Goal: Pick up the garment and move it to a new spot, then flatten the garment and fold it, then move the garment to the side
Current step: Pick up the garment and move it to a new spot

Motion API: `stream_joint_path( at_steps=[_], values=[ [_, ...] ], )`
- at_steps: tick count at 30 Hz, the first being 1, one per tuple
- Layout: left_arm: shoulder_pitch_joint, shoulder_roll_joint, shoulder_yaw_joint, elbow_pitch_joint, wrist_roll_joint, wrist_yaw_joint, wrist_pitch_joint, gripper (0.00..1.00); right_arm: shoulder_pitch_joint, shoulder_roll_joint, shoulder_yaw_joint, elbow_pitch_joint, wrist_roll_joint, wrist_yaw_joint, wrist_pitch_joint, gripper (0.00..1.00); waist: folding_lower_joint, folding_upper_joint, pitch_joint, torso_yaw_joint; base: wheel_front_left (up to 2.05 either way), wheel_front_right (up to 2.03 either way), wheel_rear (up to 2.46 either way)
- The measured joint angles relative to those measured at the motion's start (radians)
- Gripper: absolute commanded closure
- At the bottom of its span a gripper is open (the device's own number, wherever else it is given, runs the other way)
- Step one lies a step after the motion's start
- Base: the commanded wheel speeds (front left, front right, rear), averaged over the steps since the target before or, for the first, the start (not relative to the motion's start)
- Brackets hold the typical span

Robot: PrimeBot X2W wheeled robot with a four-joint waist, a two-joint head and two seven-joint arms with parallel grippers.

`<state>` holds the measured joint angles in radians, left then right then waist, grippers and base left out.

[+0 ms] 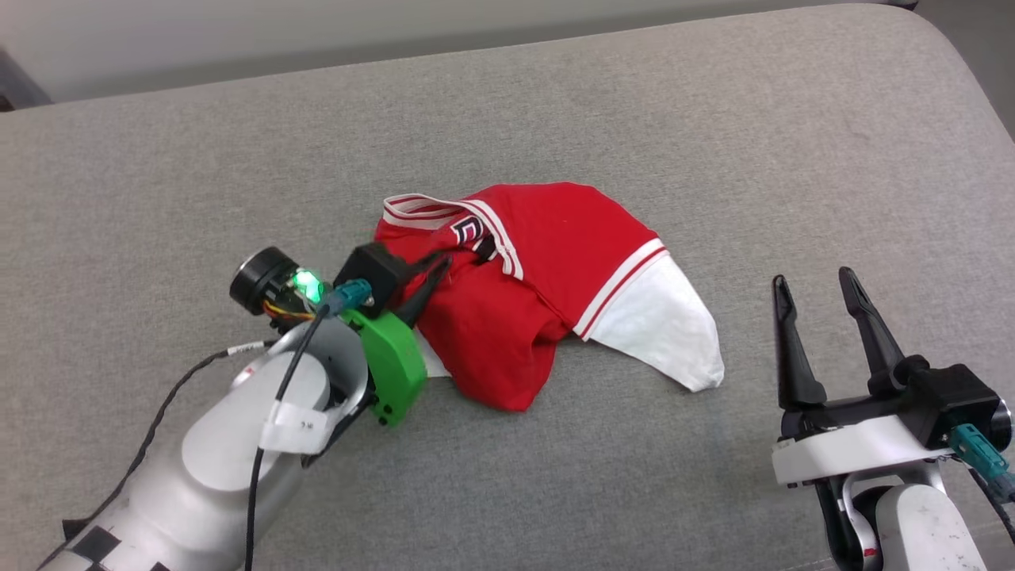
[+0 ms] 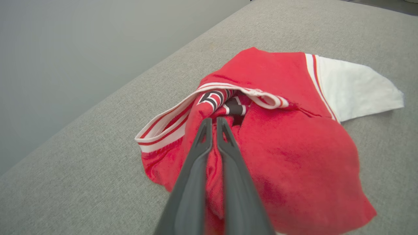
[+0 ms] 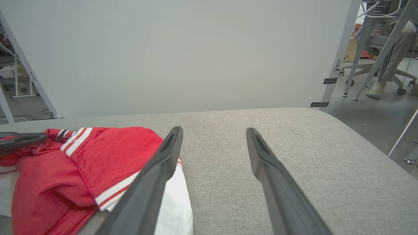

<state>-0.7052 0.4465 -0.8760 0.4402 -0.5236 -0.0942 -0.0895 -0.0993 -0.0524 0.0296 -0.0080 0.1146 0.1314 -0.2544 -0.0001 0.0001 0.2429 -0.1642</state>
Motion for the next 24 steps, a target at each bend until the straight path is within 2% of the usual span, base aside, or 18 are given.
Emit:
stream_joint_path(
  at_steps=[2,3,4,5,10,15,19,24],
  values=[
    [0.013,-0.002,-0.027,0.025,0.01,-0.009,-0.015,1.0,0.0,0.0,0.003,0.005,-0.002,0.0,0.0,0.0,0.0,0.0,0.002,0.012,0.0,0.0,0.0],
    [0.02,-0.008,-0.045,0.035,0.01,-0.014,-0.016,0.94,0.0,0.0,0.004,0.008,-0.005,0.0,0.0,0.0,0.0,0.0,0.002,0.018,0.0,0.0,0.0],
    [0.029,-0.016,-0.063,0.042,0.01,-0.018,-0.017,0.23,0.0,0.0,0.005,0.011,-0.006,0.0,0.0,0.0,0.0,0.0,0.002,0.025,0.0,0.0,0.0],
    [0.036,-0.026,-0.074,0.049,0.009,-0.021,-0.018,0.0,0.0,0.0,0.005,0.013,-0.006,0.0,0.0,0.0,0.0,0.0,0.001,0.031,0.0,0.0,0.0],
    [0.048,-0.073,-0.121,0.086,0.004,-0.027,-0.04,0.0,0.0,0.001,0.002,0.031,-0.015,0.0,-0.001,0.0,0.0,0.0,-0.014,0.061,0.0,0.0,0.0],
    [0.049,-0.093,-0.104,0.102,-0.021,-0.028,-0.094,0.0,0.002,0.0,-0.009,0.041,-0.023,0.0,-0.001,0.0,0.0,0.0,-0.051,0.082,0.0,0.0,0.0],
    [0.063,-0.099,-0.035,0.078,-0.069,0.011,-0.133,0.0,0.025,0.0,-0.025,0.046,-0.029,0.0,-0.001,0.0,0.0,0.0,-0.093,0.097,0.0,0.0,0.0],
    [0.128,-0.075,0.066,0.001,-0.121,0.081,-0.158,0.0,0.063,0.0,-0.037,0.047,-0.039,0.0,-0.001,0.0,0.0,0.0,-0.15,0.118,0.0,0.0,0.0]
  ],
)
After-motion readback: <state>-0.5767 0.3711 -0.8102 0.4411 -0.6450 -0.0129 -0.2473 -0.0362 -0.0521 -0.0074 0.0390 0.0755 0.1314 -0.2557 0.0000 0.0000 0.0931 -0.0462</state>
